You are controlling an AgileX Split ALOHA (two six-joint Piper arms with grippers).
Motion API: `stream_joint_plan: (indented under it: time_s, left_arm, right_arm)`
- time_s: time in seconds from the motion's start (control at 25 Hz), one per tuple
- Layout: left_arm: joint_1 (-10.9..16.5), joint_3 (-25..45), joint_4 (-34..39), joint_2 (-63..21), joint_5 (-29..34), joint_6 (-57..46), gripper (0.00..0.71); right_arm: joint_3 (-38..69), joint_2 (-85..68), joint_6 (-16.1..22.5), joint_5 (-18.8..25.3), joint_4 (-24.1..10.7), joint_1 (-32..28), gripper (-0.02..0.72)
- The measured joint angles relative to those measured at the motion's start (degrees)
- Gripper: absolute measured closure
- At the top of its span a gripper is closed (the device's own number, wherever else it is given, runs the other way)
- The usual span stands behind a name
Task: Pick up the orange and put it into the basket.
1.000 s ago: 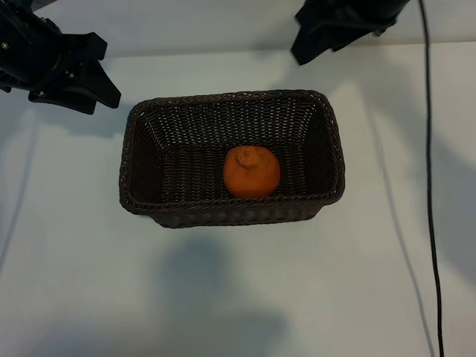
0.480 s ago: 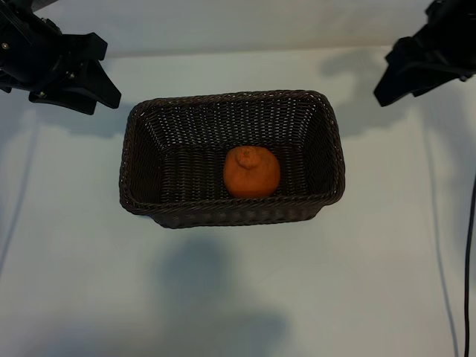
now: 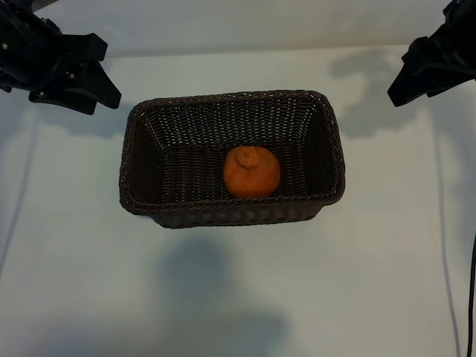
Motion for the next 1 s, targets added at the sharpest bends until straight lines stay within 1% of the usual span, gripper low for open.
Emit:
stream_joint_plan:
  time_s: [0.28, 0.48, 0.6, 0.76, 0.92, 1.0]
  left_arm:
    - [0.0, 0.0, 0.0, 0.0, 0.0, 0.2, 0.252]
    - [0.0, 0.0, 0.0, 0.0, 0.0, 0.3, 0.252]
    - [0.0, 0.0, 0.0, 0.0, 0.0, 0.3, 0.252]
    - [0.0, 0.0, 0.0, 0.0, 0.0, 0.3, 0.252]
    - [0.0, 0.0, 0.0, 0.0, 0.0, 0.3, 0.252]
    - [0.0, 0.0, 0.0, 0.0, 0.0, 0.4, 0.252]
  right_arm:
    - [0.0, 0.0, -0.4, 0.0, -1.4, -0.1, 0.172]
    - [0.0, 0.0, -1.2, 0.0, -1.4, -0.3, 0.172]
    - [0.0, 0.0, -1.4, 0.1, -1.3, -1.4, 0.172]
    - [0.0, 0.0, -1.4, 0.0, -0.7, -2.6, 0.172]
    - [0.0, 0.0, -1.4, 0.0, 1.3, -2.6, 0.172]
    - [0.0, 0.0, -1.5, 0.0, 1.7, -2.6, 0.172]
